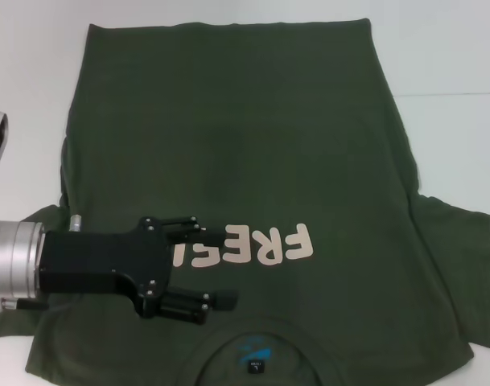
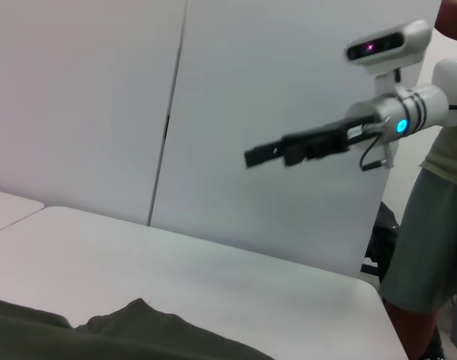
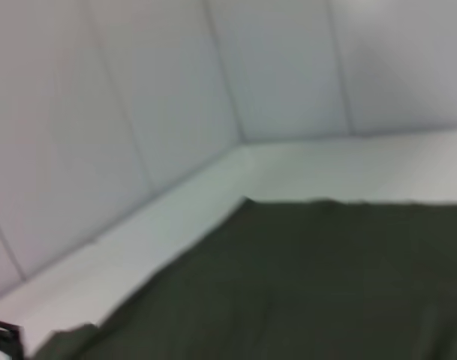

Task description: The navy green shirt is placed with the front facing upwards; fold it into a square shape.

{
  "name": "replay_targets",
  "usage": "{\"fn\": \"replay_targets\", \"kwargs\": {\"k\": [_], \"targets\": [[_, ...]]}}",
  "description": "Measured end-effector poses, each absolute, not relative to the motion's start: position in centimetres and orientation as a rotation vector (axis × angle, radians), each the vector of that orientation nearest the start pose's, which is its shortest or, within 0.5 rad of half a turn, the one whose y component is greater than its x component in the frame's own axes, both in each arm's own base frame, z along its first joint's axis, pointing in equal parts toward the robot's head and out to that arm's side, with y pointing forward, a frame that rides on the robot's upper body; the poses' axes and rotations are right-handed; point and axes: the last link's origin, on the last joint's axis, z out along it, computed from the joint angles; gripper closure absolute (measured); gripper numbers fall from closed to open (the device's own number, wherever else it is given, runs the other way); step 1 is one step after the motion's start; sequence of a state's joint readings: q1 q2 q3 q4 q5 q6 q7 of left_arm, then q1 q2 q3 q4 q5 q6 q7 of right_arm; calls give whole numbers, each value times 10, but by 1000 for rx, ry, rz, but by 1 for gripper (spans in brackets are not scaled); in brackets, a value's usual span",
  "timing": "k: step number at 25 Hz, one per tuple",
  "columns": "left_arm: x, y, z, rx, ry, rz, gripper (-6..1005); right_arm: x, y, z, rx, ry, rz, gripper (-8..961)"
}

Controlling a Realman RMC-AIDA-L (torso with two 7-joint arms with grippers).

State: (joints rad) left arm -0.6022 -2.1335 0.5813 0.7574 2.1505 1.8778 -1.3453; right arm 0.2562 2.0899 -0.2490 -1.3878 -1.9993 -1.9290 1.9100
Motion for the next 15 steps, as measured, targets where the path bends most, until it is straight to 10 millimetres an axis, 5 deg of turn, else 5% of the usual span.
{"fn": "replay_targets", "kwargs": {"k": [15], "targets": [[-220,306,-3,-3007,-389,-834,92,314,285,148,-2125,1608,313,127]]}}
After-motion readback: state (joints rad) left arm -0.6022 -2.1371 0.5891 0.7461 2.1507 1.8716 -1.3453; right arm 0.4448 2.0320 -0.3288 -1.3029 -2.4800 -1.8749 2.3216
